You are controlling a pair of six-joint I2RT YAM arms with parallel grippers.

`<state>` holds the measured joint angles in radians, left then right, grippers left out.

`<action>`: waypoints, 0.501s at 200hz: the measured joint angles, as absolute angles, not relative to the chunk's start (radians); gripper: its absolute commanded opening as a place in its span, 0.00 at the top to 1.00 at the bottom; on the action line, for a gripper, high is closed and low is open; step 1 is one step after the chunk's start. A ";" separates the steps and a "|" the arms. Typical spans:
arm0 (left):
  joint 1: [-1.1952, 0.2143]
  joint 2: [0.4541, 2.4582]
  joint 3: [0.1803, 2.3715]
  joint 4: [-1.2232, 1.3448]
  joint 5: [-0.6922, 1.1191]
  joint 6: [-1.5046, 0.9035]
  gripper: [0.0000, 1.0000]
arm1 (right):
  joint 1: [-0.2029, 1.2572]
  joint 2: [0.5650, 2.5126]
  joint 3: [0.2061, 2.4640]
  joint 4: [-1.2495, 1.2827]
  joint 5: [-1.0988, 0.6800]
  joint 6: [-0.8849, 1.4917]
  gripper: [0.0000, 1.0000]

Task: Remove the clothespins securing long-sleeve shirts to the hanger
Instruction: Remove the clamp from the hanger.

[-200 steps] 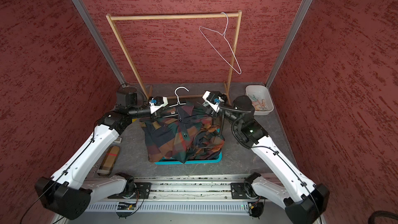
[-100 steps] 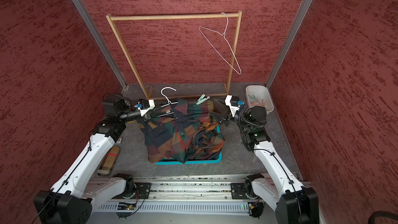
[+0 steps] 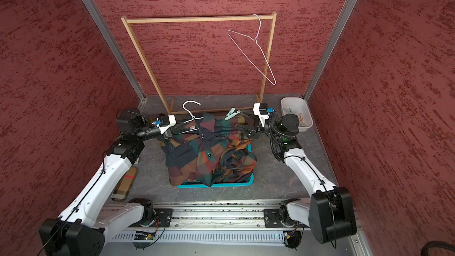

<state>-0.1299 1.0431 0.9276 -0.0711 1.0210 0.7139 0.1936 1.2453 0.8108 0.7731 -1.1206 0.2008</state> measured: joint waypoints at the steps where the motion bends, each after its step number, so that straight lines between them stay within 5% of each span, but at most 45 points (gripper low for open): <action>1: -0.130 1.043 0.928 -0.071 1.021 0.714 1.00 | 0.194 1.246 0.811 0.774 -1.121 0.202 0.27; 100: -0.140 1.022 0.928 -0.067 1.019 0.715 1.00 | 0.194 1.368 0.857 0.963 -1.171 0.379 0.27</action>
<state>-0.1398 1.0218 0.9276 -0.0666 1.0195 0.7147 0.1936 1.3678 0.8574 0.9627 -1.1713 0.3790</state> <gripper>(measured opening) 0.063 0.727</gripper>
